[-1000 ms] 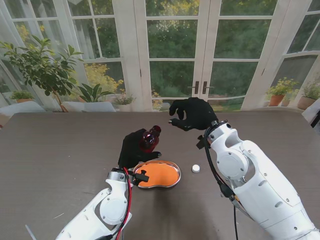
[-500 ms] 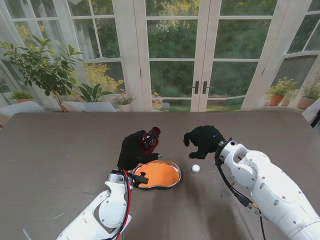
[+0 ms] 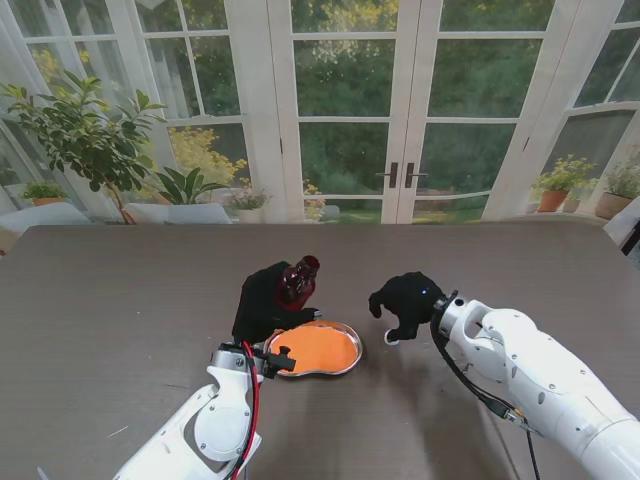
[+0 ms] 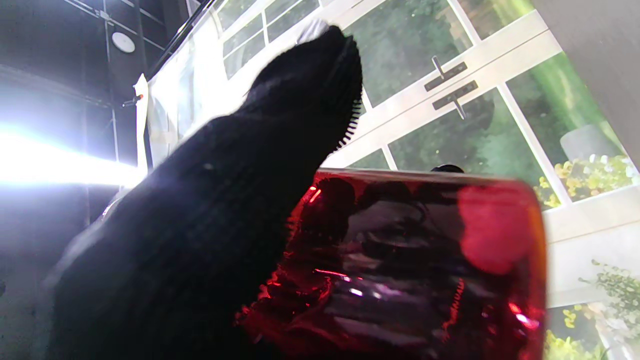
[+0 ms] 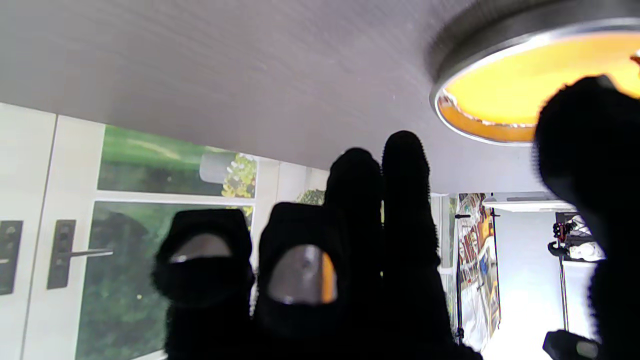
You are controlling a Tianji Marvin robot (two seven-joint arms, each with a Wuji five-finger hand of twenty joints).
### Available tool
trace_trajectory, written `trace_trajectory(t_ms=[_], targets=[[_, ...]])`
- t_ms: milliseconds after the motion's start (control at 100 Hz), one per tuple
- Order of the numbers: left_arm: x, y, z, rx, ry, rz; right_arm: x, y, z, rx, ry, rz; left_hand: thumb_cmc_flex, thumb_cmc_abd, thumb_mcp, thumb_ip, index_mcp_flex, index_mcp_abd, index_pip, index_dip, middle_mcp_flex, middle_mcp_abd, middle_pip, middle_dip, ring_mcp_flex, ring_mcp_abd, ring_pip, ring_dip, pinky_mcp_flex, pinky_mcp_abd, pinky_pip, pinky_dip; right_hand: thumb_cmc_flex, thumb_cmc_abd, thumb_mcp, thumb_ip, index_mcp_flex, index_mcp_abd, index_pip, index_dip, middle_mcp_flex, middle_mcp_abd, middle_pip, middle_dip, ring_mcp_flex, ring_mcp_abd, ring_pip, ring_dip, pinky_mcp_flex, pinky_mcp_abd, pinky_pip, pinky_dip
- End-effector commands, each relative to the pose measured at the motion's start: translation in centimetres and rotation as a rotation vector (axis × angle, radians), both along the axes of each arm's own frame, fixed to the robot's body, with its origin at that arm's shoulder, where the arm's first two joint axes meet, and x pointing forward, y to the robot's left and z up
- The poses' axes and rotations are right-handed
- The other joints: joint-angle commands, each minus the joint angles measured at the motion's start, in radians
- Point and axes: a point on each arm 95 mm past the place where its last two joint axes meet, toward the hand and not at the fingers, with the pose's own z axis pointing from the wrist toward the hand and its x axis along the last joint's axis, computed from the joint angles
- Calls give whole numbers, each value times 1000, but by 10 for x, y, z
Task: Collect the cotton balls from the tray into a sample bottle
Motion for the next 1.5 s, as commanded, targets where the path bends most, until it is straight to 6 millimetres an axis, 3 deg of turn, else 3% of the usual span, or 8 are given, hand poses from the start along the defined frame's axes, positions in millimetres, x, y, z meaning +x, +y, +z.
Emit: trace_trajectory(t_ms=[0,830,1490], targets=[[-1,-3,2,2,4,-13,2,-6,-7,-24,14,-14,80,854,50,39,100,-157,134,37,40,-19,8,-4,12,89,9,7,-28,-11,-4,10,-35,-67,58,-38,24,1,-7,-16,47,-18,32,19,23,-37,64,24,29,-13,67,-3],[-3,-6,5,11,11,-25,19,-12,-48,-97,-53,9,79,850,53,39,98,-157,134,36,41,-18,10,-4,12,89,9,7,-27,-10,-4,11,-79,-96,62,-48,45,13,-9,-42,123,-22,40,40,22,-43,133,57,81,14,89,-17],[-3,-7,7,8,10,-29,18,-7,-53,-99,3,4,76,843,60,36,100,-157,134,32,44,-16,9,-2,14,92,8,7,-26,-8,-4,12,26,-150,86,-40,146,17,12,-62,195,-28,35,43,21,-44,171,76,101,34,91,-19]])
